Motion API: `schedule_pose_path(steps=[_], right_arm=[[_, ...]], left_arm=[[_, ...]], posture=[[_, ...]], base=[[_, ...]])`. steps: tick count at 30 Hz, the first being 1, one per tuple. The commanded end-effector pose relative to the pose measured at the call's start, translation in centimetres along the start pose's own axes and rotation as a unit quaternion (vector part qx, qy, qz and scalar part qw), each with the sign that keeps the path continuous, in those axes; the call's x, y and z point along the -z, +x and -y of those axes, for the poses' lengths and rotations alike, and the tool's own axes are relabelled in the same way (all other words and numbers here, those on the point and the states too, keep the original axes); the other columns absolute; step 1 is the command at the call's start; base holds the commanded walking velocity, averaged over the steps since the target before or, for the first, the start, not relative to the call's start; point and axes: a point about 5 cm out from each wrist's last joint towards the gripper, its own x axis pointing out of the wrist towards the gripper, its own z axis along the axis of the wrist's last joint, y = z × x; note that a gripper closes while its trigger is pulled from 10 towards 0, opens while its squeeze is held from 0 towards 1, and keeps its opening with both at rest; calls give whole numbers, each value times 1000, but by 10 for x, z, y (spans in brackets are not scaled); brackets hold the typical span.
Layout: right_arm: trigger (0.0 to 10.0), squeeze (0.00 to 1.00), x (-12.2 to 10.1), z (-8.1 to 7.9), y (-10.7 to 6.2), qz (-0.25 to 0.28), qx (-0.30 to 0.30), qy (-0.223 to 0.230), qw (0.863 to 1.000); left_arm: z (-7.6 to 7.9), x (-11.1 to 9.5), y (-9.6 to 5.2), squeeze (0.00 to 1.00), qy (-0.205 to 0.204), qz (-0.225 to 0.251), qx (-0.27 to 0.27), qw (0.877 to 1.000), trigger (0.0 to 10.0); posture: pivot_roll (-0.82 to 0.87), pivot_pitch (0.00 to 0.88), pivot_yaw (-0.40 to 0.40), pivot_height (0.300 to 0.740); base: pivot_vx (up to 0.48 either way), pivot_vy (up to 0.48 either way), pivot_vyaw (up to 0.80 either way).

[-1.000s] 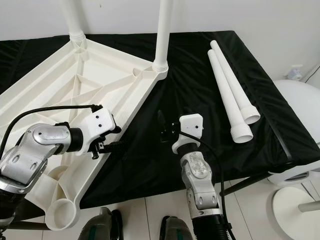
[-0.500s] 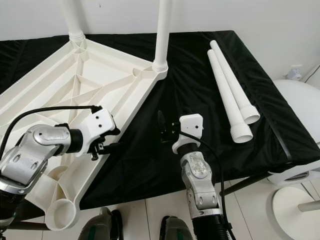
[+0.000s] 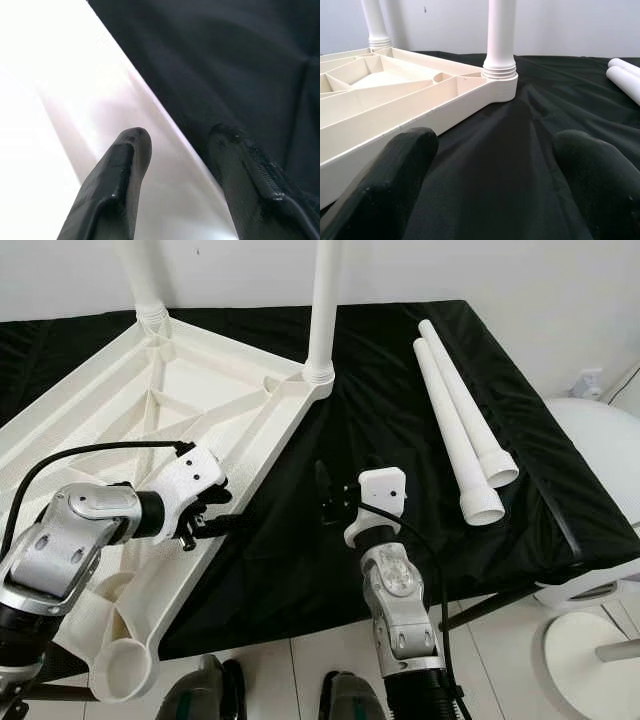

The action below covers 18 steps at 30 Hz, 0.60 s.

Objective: Building children table

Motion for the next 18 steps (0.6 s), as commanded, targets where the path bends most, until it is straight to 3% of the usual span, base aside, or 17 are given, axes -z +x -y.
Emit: schedule_pose_path(steps=[1,12,13,15,16,18], right_arm=[[10000,0,1,1,-1,-6,3,1,1000],[10000,0,2,-1,-2,-7,0,2,1000],[10000,0,2,-1,-2,-7,0,2,1000],[10000,0,2,-1,-2,-7,0,2,1000],[10000,0,2,-1,-2,-6,0,2,1000],[10000,0,2,-1,-2,-6,0,2,1000]], left_arm=[[-5,4,2,0,1,-19,-82,996,10000],[-5,7,12,0,-27,-45,-116,992,10000],[-7,7,13,0,-35,-52,-131,989,4627],[-9,7,15,0,-40,-57,-143,987,4392],[-10,6,17,0,-44,-59,-152,986,0],[-10,5,18,0,-45,-59,-157,985,0]], posture=[[-19,104,-2,740],[-19,101,-1,740],[-19,101,1,740],[-19,101,1,740],[-19,101,2,740],[-19,101,2,740]], base=[[0,0,0],[0,0,0],[0,0,0],[0,0,0],[0,0,0],[0,0,0]])
